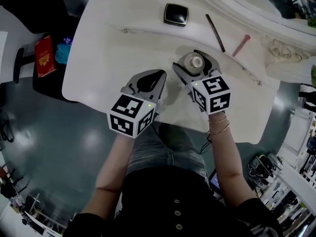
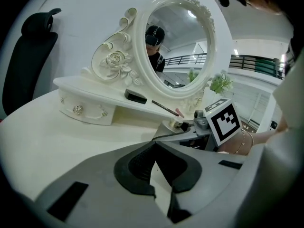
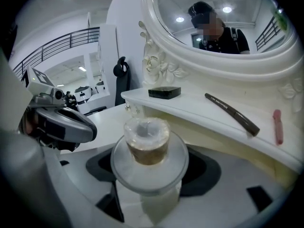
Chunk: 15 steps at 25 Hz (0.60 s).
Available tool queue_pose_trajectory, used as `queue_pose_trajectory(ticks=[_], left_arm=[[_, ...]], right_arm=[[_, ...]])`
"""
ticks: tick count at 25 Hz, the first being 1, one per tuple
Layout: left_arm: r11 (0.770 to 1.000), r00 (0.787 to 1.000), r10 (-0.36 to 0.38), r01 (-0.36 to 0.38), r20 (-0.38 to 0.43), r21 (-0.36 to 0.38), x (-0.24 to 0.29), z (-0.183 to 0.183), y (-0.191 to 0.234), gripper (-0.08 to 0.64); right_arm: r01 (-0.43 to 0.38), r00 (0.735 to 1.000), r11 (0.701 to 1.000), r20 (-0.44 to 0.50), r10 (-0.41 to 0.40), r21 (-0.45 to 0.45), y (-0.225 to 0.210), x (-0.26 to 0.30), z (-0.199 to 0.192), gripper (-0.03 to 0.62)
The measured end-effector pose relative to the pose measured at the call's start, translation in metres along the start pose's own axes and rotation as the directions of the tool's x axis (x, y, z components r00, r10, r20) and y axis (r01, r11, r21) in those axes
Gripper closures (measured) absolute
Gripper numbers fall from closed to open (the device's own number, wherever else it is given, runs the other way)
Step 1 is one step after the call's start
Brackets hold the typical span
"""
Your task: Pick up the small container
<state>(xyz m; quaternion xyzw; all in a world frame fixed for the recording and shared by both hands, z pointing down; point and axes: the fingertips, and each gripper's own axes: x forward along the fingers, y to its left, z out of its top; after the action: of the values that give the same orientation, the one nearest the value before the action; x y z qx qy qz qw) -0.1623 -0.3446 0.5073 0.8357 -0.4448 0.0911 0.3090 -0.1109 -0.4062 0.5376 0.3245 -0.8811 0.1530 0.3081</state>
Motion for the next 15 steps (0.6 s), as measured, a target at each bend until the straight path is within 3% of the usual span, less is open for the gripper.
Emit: queue_pose_trajectory(ticks=[15], left_arm=[[0.998, 0.999, 0.012, -0.014, 0.033, 0.067, -0.022, 0.038, -0.015, 0.548]], right_arm=[[-0.013, 0.987, 0.998, 0.163, 0.003, 0.06, 0.016, -0.05, 0.046, 0.25]])
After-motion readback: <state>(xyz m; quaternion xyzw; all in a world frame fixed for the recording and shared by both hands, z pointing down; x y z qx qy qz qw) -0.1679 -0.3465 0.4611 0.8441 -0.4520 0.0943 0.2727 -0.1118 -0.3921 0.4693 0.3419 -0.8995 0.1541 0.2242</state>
